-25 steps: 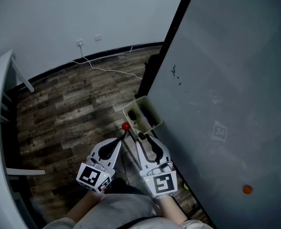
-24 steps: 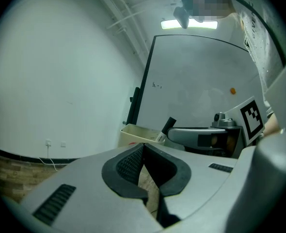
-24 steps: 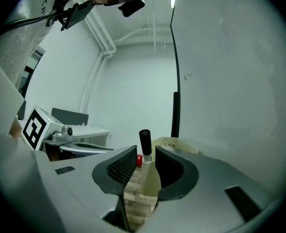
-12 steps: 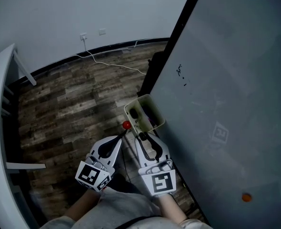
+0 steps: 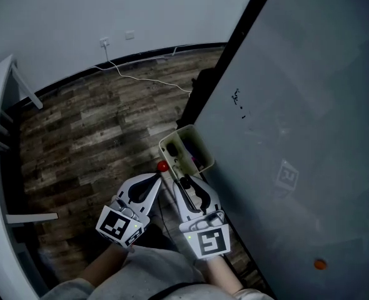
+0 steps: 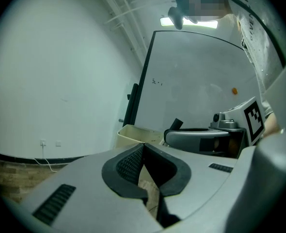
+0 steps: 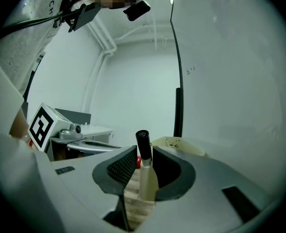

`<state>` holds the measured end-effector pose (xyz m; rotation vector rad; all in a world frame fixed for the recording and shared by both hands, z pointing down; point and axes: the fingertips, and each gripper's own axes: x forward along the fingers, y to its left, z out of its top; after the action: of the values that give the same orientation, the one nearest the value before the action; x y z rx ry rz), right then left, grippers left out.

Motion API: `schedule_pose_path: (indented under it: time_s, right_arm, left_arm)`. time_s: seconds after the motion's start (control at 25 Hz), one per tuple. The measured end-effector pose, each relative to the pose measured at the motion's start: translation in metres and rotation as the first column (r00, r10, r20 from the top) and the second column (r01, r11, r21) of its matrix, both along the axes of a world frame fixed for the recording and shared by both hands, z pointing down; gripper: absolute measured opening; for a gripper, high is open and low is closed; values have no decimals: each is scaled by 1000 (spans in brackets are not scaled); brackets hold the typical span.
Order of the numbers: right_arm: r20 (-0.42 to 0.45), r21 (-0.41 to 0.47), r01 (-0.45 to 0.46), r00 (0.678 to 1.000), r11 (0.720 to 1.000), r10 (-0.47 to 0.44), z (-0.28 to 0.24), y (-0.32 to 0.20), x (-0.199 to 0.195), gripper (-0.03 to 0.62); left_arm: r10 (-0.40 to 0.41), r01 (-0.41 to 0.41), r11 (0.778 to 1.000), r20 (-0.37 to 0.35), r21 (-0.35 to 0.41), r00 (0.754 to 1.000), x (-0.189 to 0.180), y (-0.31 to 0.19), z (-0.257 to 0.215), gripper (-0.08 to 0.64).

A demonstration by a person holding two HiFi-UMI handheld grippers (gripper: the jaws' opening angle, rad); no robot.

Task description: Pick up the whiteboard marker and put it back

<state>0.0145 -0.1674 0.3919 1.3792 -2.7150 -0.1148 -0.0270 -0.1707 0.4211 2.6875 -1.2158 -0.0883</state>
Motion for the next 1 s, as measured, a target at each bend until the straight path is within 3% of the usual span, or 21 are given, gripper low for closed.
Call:
schedule_pose_path:
  time_s: [1.0]
  right_arm:
    - [-3,-13,-44,999,999,44,-13,-17,6,78]
  left_arm:
    - [15,-15,999,5,34,1000,-25,-32,-17,15]
